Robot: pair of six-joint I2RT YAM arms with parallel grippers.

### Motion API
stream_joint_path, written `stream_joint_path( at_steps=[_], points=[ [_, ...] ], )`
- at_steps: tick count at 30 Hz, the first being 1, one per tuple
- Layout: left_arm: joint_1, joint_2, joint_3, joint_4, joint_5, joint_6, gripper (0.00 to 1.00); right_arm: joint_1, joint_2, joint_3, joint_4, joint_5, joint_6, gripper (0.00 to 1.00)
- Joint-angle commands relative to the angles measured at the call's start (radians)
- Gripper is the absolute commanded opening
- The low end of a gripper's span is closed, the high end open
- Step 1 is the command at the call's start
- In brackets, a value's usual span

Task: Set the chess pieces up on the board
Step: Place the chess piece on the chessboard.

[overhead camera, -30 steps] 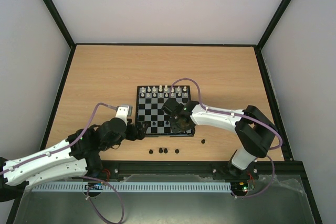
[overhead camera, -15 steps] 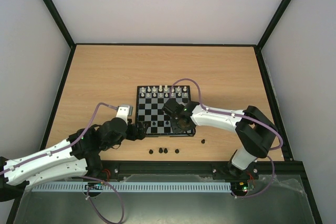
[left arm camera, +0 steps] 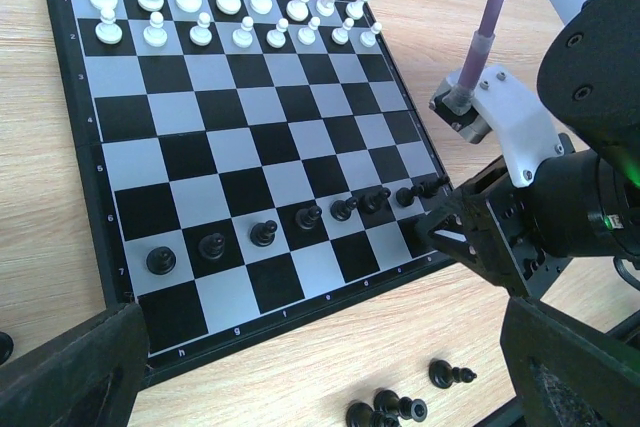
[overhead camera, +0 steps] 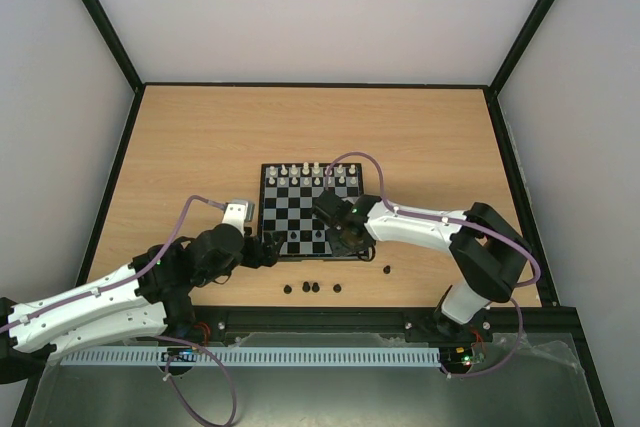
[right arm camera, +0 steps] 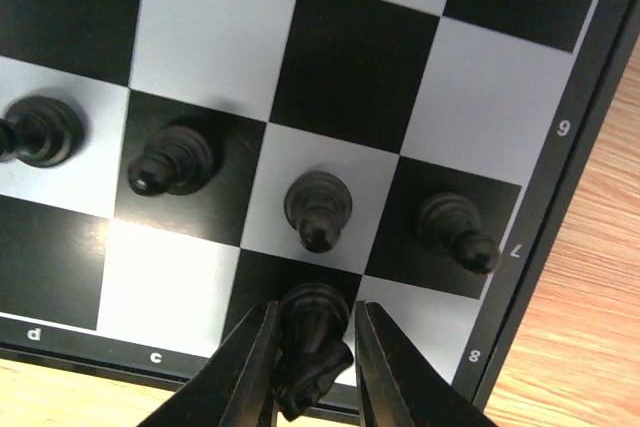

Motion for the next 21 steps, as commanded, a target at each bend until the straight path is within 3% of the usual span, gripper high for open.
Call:
stream_joint_path(
  at_steps=[1,7,21],
  points=[
    [0.011,-0.003,-0.005,0.018,0.000,0.007,0.99,0.005,-0.019,-0.022,-0.070,-0.001,0.002,0.22],
    [0.010,-0.006,-0.003,0.014,0.001,0.004,0.99,0.005,-0.045,-0.026,-0.054,-0.021,-0.004,0.31],
    [0.010,-0.011,-0.003,0.006,0.000,0.000,0.99,0.005,-0.058,-0.035,-0.008,-0.067,-0.016,0.32]
  ],
)
